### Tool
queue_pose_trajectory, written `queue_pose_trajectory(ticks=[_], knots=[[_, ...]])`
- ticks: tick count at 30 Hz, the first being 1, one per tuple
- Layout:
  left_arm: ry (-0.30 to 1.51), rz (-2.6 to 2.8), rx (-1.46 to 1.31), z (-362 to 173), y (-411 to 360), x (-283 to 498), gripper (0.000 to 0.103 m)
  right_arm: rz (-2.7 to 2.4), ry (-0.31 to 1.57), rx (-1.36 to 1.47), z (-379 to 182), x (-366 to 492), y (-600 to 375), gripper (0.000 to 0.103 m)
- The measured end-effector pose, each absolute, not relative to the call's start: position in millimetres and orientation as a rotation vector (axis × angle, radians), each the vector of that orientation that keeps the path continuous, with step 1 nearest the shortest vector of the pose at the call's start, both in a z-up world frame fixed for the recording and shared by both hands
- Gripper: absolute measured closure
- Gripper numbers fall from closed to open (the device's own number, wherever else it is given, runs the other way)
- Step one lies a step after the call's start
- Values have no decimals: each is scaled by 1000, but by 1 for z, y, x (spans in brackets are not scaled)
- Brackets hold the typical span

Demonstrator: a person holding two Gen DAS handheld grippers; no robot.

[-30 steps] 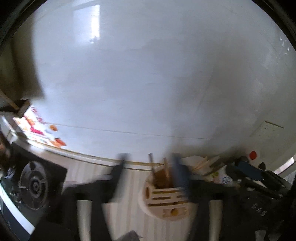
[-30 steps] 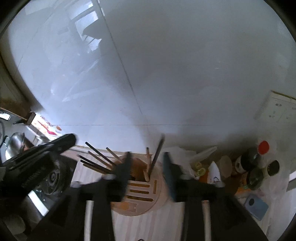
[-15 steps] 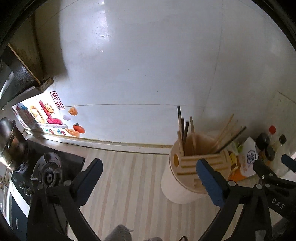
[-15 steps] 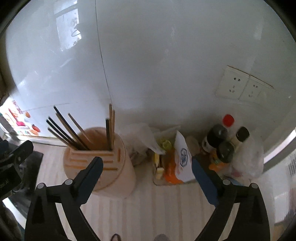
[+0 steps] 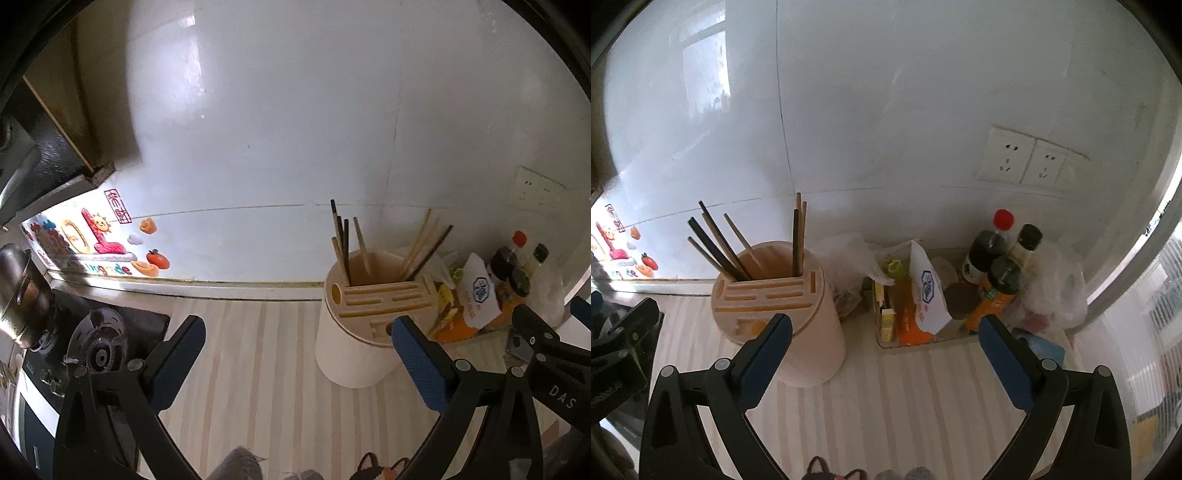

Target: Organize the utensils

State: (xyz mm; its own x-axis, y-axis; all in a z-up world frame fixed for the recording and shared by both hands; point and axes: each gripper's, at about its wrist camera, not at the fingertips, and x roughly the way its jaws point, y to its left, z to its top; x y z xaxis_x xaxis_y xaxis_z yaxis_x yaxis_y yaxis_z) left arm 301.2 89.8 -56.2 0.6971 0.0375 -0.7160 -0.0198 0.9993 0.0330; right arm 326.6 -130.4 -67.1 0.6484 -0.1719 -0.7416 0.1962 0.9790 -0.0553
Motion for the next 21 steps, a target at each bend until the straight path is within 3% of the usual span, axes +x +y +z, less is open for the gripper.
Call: queue_pose_trajectory(ticks=[21], knots=[[603, 2, -15, 30, 73, 107, 0, -184, 591, 3, 25, 122, -127, 1]])
